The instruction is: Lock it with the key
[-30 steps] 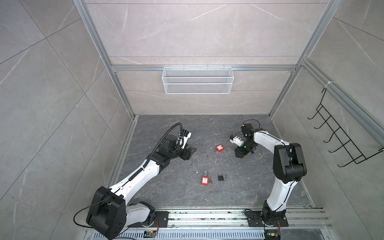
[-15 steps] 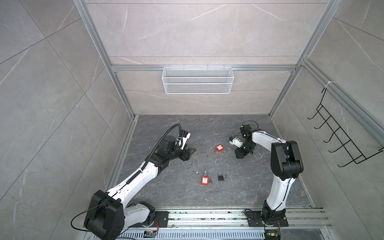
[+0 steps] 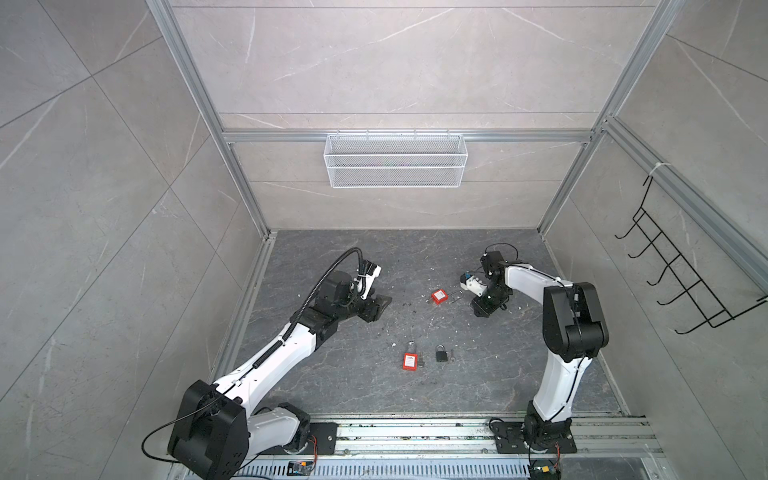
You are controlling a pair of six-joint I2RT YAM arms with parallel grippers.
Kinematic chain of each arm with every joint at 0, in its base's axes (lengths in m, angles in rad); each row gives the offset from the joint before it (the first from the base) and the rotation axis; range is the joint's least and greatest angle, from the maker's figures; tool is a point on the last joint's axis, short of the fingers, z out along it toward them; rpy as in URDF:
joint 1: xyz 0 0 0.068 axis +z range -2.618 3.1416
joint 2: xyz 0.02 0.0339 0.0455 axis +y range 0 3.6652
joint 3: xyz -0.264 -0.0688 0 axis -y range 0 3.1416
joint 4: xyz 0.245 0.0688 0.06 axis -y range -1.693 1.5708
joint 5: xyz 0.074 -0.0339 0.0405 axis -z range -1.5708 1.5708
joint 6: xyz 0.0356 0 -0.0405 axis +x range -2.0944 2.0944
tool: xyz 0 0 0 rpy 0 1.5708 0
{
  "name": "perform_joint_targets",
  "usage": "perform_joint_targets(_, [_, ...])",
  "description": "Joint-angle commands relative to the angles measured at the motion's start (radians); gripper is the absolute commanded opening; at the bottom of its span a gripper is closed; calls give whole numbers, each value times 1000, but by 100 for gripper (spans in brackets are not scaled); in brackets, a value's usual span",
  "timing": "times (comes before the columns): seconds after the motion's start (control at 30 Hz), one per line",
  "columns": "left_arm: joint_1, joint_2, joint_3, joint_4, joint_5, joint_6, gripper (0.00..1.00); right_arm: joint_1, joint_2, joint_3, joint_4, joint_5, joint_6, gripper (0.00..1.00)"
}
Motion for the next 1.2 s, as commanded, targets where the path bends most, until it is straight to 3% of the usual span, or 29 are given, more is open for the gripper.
perform_joint_targets(0.0, [-4, -4, 17, 24, 25, -14, 65, 1, 12, -14, -26, 16, 17, 33])
perform_joint_targets(0.23, [-4, 2, 23, 29, 39, -12, 65, 18, -97, -32, -33, -30, -16, 27])
perform_joint_targets(0.5, [-8, 2, 29, 45, 118, 31, 65, 66, -367, -114, -67, -236, -153, 27])
perform_joint_targets(0.63, [-23, 10, 46, 49, 157, 26, 67, 134, -472, -131, -101, -275, -195, 26])
perform_joint_targets(0.8, [-72, 40, 79, 49, 172, -6, 70, 268, -567, -143, -80, -259, -186, 26])
perform_joint_targets(1.17, [-176, 86, 90, 130, 197, -130, 70, 506, -695, -261, 156, -159, -45, 24])
